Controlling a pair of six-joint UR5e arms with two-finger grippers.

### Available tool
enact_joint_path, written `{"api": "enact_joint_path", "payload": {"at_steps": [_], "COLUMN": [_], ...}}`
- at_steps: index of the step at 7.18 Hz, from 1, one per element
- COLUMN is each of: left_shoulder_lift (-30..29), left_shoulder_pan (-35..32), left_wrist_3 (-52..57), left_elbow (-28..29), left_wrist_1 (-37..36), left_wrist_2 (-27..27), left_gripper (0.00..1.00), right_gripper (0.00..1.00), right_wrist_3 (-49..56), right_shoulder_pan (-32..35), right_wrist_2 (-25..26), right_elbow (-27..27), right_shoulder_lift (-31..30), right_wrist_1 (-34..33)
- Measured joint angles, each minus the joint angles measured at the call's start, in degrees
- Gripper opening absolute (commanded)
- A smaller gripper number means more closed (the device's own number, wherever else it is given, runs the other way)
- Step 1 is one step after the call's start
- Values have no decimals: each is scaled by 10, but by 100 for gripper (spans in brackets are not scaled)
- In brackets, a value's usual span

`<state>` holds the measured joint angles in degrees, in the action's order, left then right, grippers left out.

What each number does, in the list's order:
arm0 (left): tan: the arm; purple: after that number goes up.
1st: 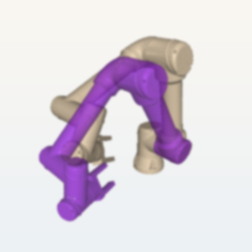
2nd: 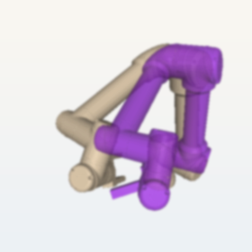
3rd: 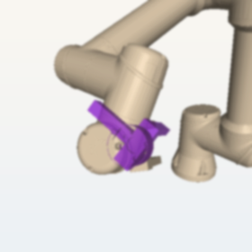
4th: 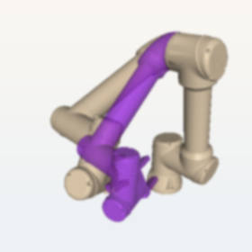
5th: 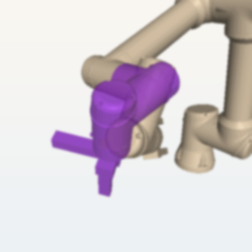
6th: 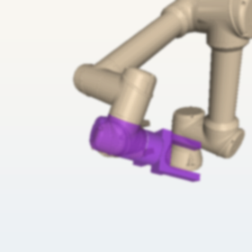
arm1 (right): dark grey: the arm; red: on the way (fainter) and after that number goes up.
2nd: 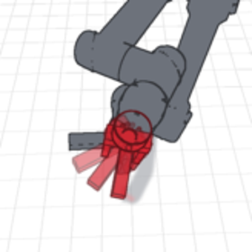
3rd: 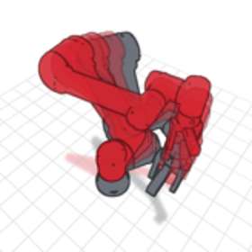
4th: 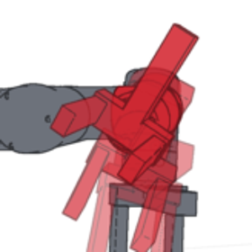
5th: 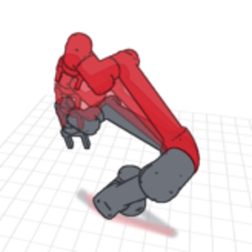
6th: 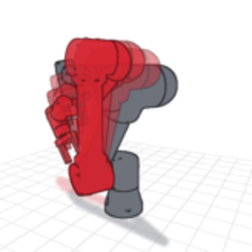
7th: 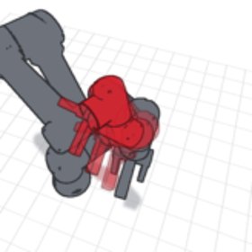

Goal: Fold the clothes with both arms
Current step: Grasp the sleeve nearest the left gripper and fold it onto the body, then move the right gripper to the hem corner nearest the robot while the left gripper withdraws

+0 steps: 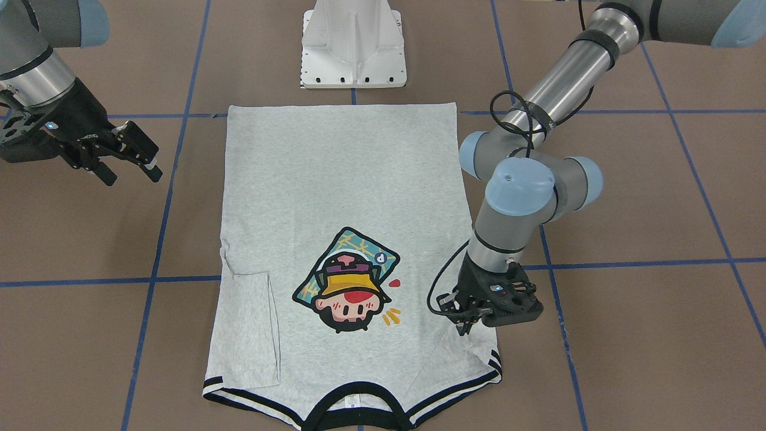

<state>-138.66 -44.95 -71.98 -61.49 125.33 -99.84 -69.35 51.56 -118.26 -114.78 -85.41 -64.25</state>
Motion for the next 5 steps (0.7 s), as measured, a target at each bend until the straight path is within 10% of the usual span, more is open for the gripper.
{"api": "enact_joint_path", "payload": {"at_steps": [2, 3, 5], "left_shoulder_lift": [-33, -41, -48], "left_shoulder_pan": [12, 13, 13], "left_wrist_3": [-8, -9, -9], "left_elbow": [60, 90, 109], "left_wrist_1": [25, 57, 85], "left_wrist_2": [40, 54, 60], "left_gripper": [0, 45, 77], "right_gripper": [100, 100, 100], "right_wrist_3": [0, 0, 0], "right_shoulder_pan": [0, 0, 0], "right_wrist_2": [-1, -1, -2], "right_elbow": [1, 0, 0], "right_shoulder_lift": [-2, -2, -2], "right_wrist_1": [0, 0, 1]}}
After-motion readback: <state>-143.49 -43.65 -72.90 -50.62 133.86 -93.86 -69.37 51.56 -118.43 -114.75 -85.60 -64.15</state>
